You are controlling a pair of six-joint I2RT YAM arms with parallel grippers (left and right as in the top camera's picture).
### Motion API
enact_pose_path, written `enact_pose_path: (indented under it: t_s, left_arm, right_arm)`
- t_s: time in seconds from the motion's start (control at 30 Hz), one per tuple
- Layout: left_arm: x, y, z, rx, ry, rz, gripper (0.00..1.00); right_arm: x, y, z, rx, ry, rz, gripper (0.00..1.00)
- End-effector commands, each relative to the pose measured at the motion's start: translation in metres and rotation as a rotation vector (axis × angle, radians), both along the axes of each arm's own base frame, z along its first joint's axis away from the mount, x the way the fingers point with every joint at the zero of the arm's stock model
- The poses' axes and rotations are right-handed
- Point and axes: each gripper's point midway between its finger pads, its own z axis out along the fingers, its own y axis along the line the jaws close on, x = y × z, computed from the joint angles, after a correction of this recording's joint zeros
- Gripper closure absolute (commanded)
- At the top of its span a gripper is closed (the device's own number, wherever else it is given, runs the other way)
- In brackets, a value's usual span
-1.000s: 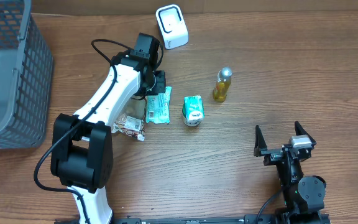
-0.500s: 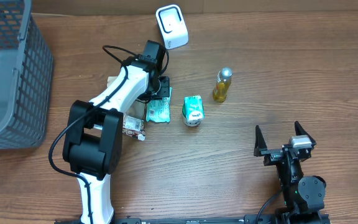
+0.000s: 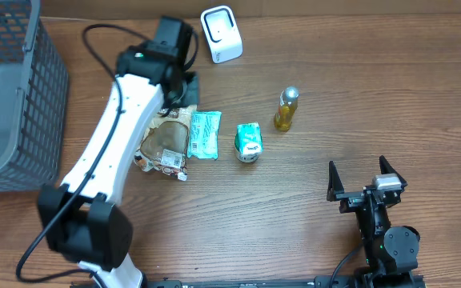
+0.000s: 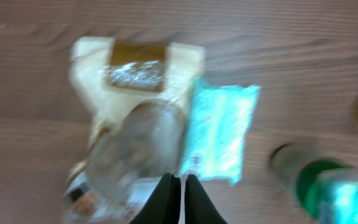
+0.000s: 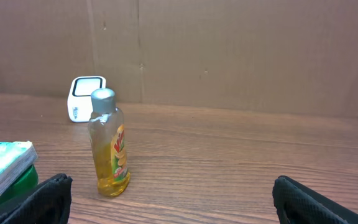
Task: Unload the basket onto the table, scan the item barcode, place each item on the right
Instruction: 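Release the packets and raise the left gripper back toward the basket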
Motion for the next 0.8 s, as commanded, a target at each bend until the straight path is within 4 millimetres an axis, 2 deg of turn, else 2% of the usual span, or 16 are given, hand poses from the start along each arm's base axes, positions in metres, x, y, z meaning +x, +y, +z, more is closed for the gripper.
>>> enact_pose_path:
  t_s: [0.0,0.07,0.2,0.4,0.57,0.67,0.77]
  left_arm:
    - [-0.013,0.040,-0.021,0.124,0.092,0.083,0.95]
    - [-0.021,0.048,-0.037,0.135,0.147,0.097,0.96]
    - [-0.046,0.074,-0.084,0.162,0.275,0.155,0.96]
    - [-0.050,0.094,-0.121,0.153,0.268,0.208,0.96]
    - [-0.048,0.092,-0.140,0.132,0.237,0.209,0.94]
    - [-0.052,0.078,-0.150,0.051,0.252,0.193,0.96]
    - [-0.053,0.070,-0.151,0.006,0.263,0.185,0.96]
  right_arm:
    - [0.000,0.000,-0.003,-0.001,0.000,-0.002,0.00]
    - [0.000,0.000,-0.003,-0.001,0.000,-0.002,0.00]
    - [0.000,0.000,-0.003,-0.001,0.000,-0.002,0.00]
    - [0.000,0.000,-0.003,-0.001,0.000,-0.002,0.00]
    - [0.000,0.000,-0.003,-0.001,0.000,-0.002,0.00]
    - [0.000,0.000,-0.003,-0.001,0.000,-0.002,0.00]
    - [0.000,0.000,-0.003,-0.001,0.000,-0.002,0.00]
